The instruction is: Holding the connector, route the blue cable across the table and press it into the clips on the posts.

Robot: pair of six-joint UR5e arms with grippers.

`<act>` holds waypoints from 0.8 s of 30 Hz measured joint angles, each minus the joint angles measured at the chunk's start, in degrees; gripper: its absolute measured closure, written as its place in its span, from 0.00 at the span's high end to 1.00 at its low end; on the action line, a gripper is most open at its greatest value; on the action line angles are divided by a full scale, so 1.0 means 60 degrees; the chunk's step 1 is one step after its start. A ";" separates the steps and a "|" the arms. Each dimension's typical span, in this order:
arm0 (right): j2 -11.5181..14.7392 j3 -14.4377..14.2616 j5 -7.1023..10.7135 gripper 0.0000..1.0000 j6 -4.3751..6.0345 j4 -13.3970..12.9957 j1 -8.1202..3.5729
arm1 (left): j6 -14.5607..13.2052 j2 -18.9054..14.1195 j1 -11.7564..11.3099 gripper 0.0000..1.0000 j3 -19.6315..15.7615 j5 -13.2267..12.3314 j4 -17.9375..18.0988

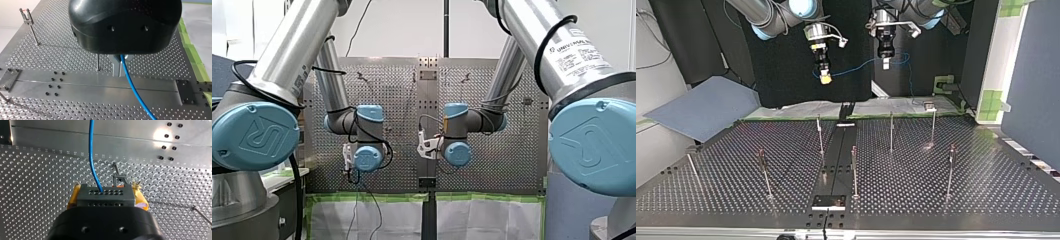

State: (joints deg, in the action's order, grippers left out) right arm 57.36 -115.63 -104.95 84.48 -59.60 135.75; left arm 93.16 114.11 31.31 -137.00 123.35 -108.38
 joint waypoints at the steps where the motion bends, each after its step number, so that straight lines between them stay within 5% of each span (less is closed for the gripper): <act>1: 0.0000 -0.0001 0.0000 0.00 0.0001 0.0000 0.0000 | 0.0000 0.0000 0.0000 0.00 0.0000 0.0000 0.0000; 24: 0.0001 0.0000 0.0000 0.00 0.0000 0.0000 0.0000 | -0.0072 0.0453 -0.0114 0.00 0.0056 -0.0058 -0.0532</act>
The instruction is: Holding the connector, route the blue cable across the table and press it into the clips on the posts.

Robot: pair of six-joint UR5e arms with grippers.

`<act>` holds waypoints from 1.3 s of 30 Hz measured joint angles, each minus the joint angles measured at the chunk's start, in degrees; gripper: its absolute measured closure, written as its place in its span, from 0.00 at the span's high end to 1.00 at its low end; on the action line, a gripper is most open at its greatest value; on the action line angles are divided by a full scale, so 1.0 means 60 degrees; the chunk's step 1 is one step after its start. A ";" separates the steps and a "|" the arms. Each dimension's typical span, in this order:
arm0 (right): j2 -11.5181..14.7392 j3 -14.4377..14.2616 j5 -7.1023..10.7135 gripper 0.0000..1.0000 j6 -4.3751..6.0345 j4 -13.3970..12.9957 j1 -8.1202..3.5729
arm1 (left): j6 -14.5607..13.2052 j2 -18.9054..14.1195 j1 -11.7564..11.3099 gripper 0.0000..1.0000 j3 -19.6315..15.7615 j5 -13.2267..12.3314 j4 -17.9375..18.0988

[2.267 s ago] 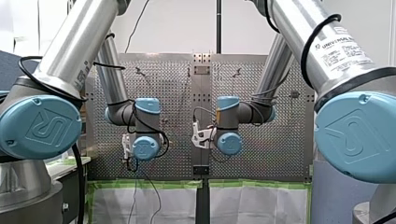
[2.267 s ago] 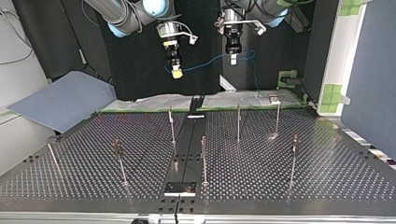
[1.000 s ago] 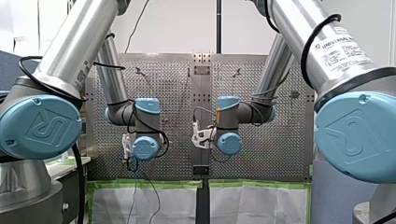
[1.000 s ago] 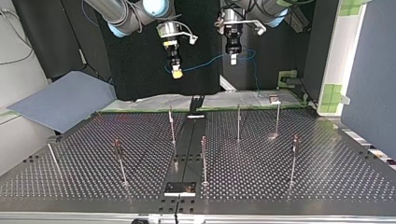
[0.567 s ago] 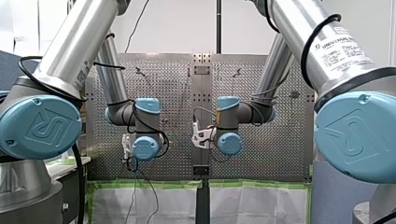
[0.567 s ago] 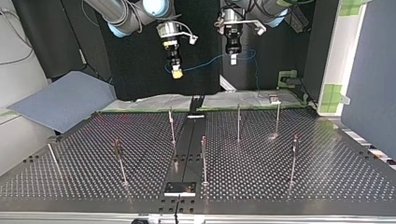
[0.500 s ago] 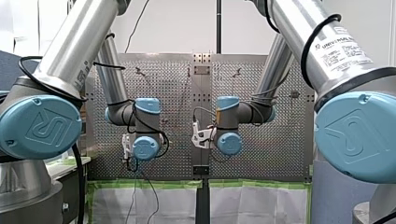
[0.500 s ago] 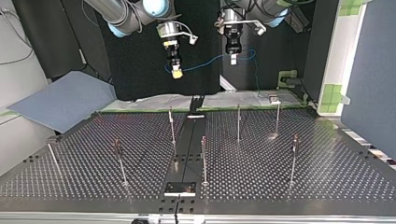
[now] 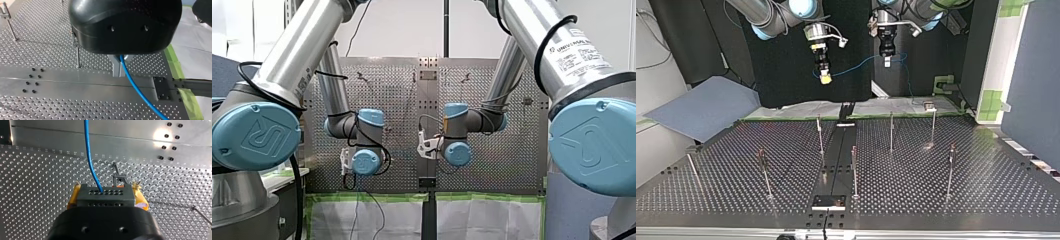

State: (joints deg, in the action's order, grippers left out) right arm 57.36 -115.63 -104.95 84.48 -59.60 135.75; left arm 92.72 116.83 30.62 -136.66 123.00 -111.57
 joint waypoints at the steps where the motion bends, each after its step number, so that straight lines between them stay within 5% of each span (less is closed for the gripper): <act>1: 0.0000 0.0000 0.0000 0.00 0.0000 0.0000 0.0000 | 0.0000 0.0007 -0.0001 0.00 0.0001 0.0000 -0.0010; 19: -0.0166 0.0166 -0.0163 0.00 -0.0106 0.0167 0.0046 | -0.0001 0.0016 -0.0003 0.00 0.0003 -0.0001 -0.0025; 33: -0.1473 0.0364 -0.0322 0.00 -0.0146 0.1485 0.0058 | -0.0001 0.0016 -0.0003 0.00 0.0003 0.0000 -0.0025; 39: -0.1668 0.0365 -0.0322 0.00 -0.0147 0.2034 0.0058 | -0.0001 0.0016 -0.0003 0.00 0.0003 -0.0001 -0.0024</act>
State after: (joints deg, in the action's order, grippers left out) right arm 47.35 -113.44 -106.88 83.60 -47.40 136.10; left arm 92.72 116.92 30.61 -136.65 123.00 -111.72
